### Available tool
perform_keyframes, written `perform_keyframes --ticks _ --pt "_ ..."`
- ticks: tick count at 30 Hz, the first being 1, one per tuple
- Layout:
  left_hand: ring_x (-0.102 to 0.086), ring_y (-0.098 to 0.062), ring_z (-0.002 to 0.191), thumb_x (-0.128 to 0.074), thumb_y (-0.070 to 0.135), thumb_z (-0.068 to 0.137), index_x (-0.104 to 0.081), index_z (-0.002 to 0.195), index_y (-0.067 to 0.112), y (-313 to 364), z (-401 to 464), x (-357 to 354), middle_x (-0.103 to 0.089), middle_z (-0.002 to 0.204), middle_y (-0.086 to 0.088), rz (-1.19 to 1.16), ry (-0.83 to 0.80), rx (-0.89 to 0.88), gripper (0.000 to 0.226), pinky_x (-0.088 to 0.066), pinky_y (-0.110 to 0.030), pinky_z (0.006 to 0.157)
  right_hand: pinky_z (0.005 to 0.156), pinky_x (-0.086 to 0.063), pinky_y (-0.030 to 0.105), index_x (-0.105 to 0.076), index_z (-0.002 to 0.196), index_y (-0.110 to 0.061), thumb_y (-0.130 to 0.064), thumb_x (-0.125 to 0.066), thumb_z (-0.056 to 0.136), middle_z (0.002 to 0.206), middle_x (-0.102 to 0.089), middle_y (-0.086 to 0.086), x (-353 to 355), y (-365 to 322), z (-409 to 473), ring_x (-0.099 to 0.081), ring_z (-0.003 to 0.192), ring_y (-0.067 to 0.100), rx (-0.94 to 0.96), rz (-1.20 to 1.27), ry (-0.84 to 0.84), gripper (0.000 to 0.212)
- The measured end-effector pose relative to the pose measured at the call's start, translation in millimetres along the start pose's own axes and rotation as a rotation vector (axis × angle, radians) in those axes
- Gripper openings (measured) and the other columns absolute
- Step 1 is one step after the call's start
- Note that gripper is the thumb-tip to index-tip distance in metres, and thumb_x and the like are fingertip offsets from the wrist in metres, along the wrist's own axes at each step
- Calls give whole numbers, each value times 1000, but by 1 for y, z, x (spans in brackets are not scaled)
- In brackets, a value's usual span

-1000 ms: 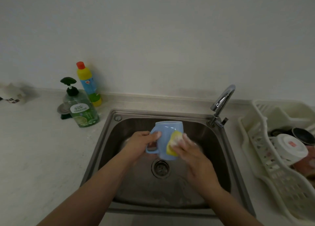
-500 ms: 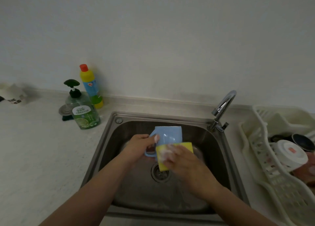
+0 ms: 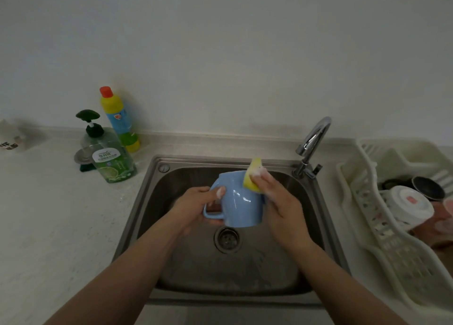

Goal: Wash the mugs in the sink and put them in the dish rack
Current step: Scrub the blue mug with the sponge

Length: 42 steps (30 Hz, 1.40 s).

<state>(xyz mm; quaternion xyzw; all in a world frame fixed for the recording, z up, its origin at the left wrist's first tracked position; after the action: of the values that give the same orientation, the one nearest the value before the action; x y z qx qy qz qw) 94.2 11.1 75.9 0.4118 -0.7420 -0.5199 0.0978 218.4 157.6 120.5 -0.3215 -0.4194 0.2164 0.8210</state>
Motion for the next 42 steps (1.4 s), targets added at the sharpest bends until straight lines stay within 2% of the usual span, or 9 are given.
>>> perform_keyframes --ticks 6,11,14,20,25,29,34,38,42 --pt "-67 -35 107 -60 34 86 -55 129 1 2 -2 -2 -62 126 -25 -148 -66 -37 54 -61 -40 69 101 -48 50 -42 140 -45 -38 -44 99 147 -44 -12 1 -7 -59 -43 136 15 -80 216 56 42" --pt "-67 -36 105 -91 51 53 -57 126 1 -4 -1 -12 -64 123 -25 -156 -140 -8 96 -61 -44 73 108 -43 35 -51 133 -37 -23 -51 96 146 -41 -22 10 -16 -5 -42 135 6 -85 255 117 40" --pt "-65 -36 110 -88 51 56 -57 128 4 -2 0 -8 -65 124 -22 -143 -99 -36 91 -61 -44 74 111 -38 32 -46 139 -29 1 -56 92 151 -35 -20 7 -15 -45 -37 139 7 2 45 58 56" --pt "-71 -34 94 -69 32 76 -64 114 -6 -5 5 -12 -71 107 -24 -13 21 -38 54 -60 -47 78 110 -32 32 -47 129 -19 -2 -89 53 140 -43 0 -16 -29 -9 -39 133 23 307 -476 -86 88" --pt "-71 -31 100 -71 37 75 -65 112 2 -5 3 1 -73 107 -16 94 72 -46 52 -57 -49 85 113 -34 43 -54 133 -19 -14 -62 85 145 -44 0 -31 -17 -55 -24 145 21 556 -502 -240 50" --pt "-71 -31 99 -69 37 76 -65 111 0 -9 -2 -1 -72 107 -17 119 38 -20 51 -60 -46 77 100 -36 39 -46 129 -14 -6 -94 45 137 -40 6 -16 -30 1 -42 129 28 316 -473 -83 97" --pt "-70 -31 101 -68 32 80 -63 116 1 -5 -5 5 -71 111 -18 45 46 -32 47 -60 -44 78 120 -14 28 -55 133 -19 -12 -58 85 144 -47 2 -28 -21 -54 -22 146 17 460 -377 -229 49" --pt "-69 -33 104 -68 31 78 -61 118 1 -7 -6 1 -70 115 -20 -21 6 18 51 -60 -48 80 111 -38 42 -42 140 -38 -4 -55 94 152 -37 -6 -1 -5 -9 -35 141 11 26 -107 52 59" --pt "-68 -35 107 -63 31 80 -56 127 0 -7 -7 1 -66 121 -21 -102 -16 5 56 -61 -44 73 107 -40 36 -41 137 -51 0 -56 94 149 -33 -28 -4 -10 -57 -38 137 3 -17 -44 65 69"
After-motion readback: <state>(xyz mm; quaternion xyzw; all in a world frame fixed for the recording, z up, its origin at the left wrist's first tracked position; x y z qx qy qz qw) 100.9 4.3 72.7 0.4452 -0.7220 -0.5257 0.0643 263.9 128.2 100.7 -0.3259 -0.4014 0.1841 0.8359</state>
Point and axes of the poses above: each hand's wrist, its own z-axis towards the middle knuckle, its own x-axis out of the back of the hand, y = z × x, the point moved 6 cm from there along z, towards the middle knuckle
